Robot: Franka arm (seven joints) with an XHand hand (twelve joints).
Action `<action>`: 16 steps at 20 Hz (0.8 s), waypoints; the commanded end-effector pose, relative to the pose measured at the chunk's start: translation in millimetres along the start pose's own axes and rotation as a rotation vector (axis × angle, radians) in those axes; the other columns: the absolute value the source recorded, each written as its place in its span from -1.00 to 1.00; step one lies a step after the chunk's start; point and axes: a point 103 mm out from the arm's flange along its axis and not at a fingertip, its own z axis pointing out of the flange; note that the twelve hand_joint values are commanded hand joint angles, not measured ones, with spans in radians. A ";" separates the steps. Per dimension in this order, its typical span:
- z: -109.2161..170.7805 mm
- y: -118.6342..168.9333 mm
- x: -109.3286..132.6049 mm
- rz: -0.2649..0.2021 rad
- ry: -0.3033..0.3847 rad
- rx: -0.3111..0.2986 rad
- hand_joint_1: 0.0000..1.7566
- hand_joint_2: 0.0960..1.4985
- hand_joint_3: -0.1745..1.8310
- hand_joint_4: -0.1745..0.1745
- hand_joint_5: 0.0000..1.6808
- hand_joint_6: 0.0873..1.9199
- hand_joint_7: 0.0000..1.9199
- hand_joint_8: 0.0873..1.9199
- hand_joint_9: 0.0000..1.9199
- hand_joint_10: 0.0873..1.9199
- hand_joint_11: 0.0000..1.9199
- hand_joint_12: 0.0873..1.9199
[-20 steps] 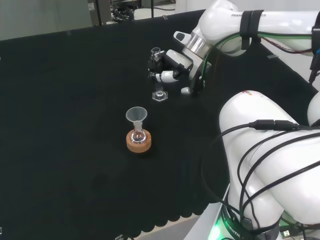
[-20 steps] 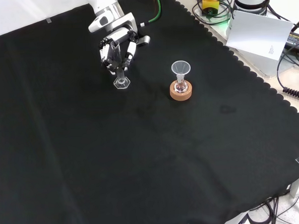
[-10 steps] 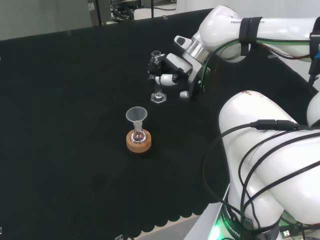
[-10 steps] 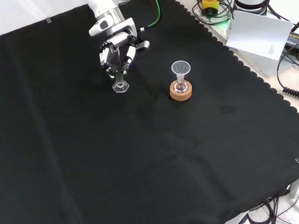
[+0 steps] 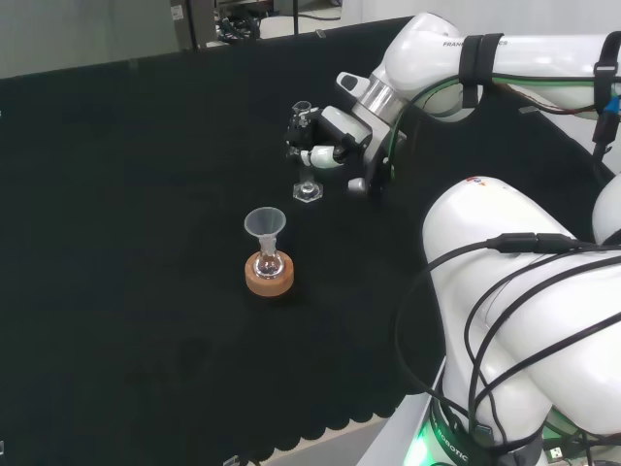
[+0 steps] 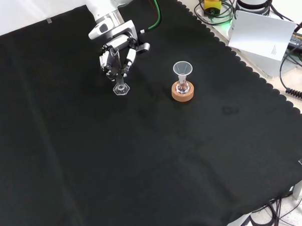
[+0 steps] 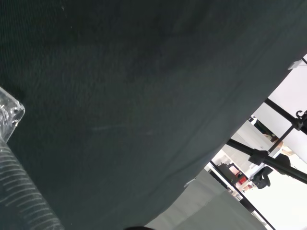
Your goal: Put the graduated cylinder back on the table.
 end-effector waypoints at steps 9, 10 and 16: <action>-3.0 -3.2 -3.9 -0.004 0.012 0.026 0.31 0.60 -0.91 -0.65 -0.13 0.07 -0.20 -0.31 0.13 -0.68 0.04 -0.04; -3.9 -3.0 -3.6 -0.003 0.014 0.029 0.31 0.59 -0.95 -0.53 -0.13 -0.04 -0.20 -0.34 0.13 -0.71 0.01 -0.02; -7.9 -2.9 -3.6 0.018 0.017 0.046 0.22 0.49 -1.00 -0.41 -0.19 -0.22 -0.26 -0.40 0.08 -0.78 -0.15 0.10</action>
